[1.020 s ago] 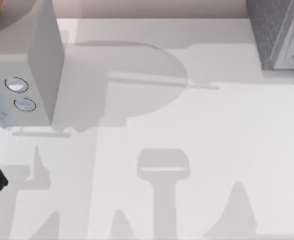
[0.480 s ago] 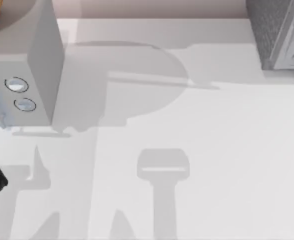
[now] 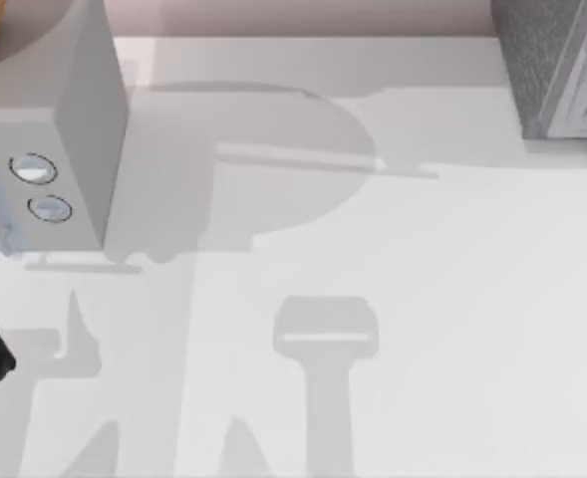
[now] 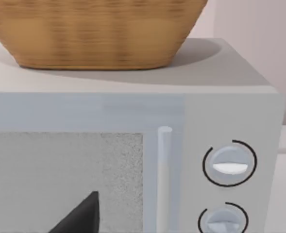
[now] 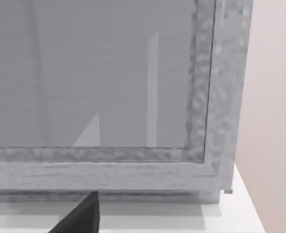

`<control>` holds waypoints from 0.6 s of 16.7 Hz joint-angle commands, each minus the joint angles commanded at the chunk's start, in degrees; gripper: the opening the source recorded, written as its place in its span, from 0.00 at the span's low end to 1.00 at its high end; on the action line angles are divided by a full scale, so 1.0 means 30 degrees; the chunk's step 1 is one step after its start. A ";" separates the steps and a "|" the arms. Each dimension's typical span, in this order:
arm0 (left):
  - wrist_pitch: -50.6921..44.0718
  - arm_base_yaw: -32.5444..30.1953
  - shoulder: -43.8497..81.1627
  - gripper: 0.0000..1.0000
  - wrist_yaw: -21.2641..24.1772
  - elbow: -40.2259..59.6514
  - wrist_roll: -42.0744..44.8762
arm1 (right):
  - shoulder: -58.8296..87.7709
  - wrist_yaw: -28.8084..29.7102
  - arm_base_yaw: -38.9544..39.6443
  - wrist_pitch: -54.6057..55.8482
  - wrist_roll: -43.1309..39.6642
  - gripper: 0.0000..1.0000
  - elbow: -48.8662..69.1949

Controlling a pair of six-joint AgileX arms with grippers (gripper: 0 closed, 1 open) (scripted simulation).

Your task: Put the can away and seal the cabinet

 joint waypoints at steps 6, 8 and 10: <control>0.0000 0.0000 0.0000 1.00 0.0000 0.0000 0.0000 | 0.0036 0.0021 -0.0237 -0.1849 0.0267 1.00 0.1425; 0.0000 0.0000 0.0000 1.00 0.0000 0.0000 0.0000 | 0.0056 -0.0180 -0.0332 -0.3643 0.0386 1.00 0.2926; 0.0000 0.0000 0.0000 1.00 0.0000 0.0000 0.0000 | -0.0043 -0.0367 -0.0379 -0.5561 0.0424 1.00 0.4671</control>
